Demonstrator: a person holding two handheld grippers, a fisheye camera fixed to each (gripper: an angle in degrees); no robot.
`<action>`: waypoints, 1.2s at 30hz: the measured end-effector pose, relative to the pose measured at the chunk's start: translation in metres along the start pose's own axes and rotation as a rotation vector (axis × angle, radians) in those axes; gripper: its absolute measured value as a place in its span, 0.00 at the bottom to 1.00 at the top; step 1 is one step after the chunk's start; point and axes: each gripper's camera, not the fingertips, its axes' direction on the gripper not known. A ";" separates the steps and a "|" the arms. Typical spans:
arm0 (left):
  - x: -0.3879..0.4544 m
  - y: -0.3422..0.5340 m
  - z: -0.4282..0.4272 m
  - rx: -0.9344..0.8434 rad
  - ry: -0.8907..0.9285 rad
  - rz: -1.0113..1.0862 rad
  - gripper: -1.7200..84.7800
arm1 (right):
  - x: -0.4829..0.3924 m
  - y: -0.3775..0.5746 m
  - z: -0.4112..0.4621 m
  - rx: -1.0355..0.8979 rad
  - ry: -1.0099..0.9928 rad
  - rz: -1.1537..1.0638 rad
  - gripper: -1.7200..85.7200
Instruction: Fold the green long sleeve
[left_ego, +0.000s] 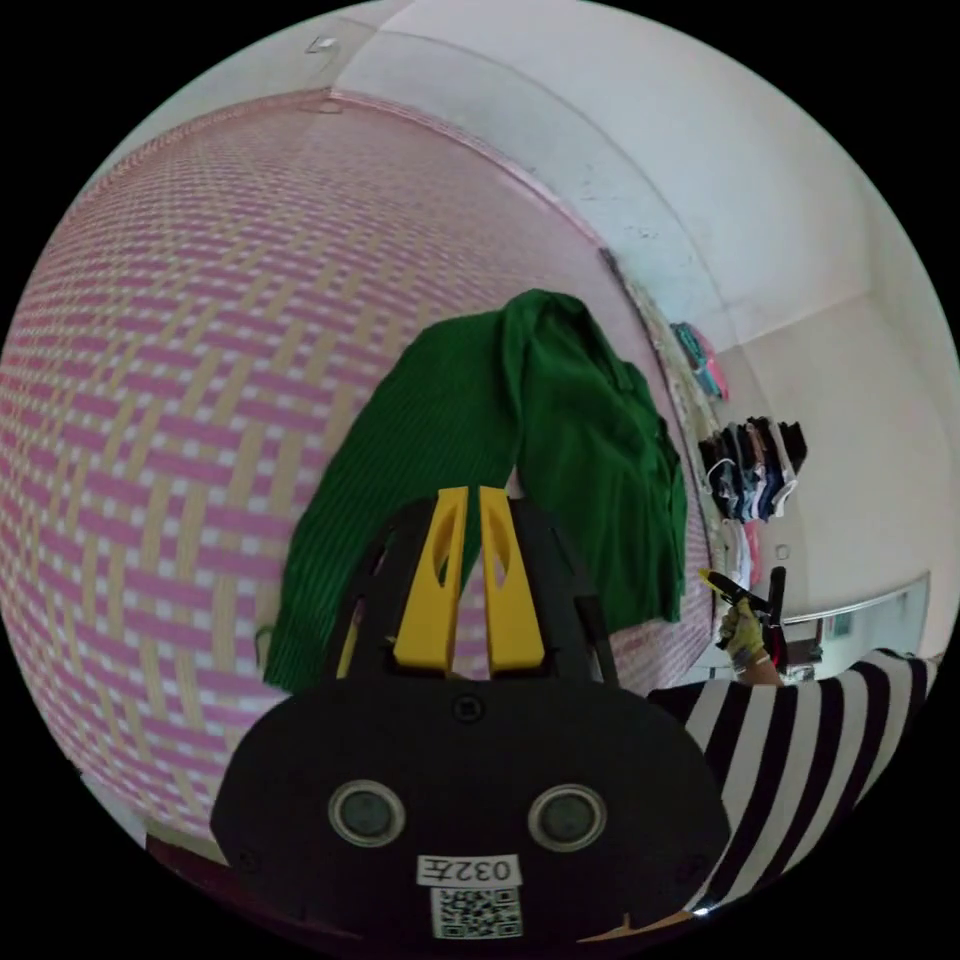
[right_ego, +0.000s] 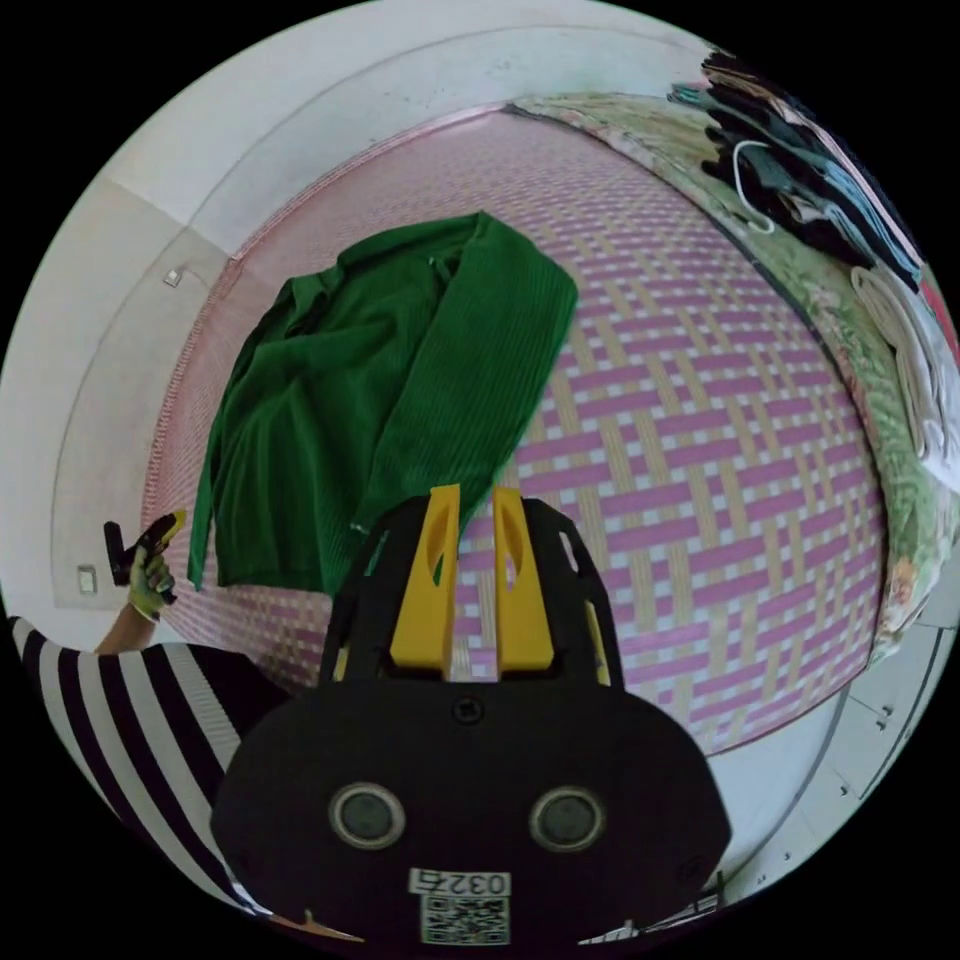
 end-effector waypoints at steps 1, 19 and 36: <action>0.009 0.013 -0.007 -0.010 -0.051 -0.013 0.06 | 0.001 0.004 0.000 -0.015 -0.001 0.004 0.10; 0.165 -0.008 -0.028 -0.168 -0.588 0.318 0.10 | 0.026 -0.063 -0.024 -0.156 -0.139 0.122 0.13; 0.104 -0.270 -0.195 -0.334 -0.114 0.186 0.06 | 0.084 -0.225 -0.173 -0.250 -0.463 0.004 0.02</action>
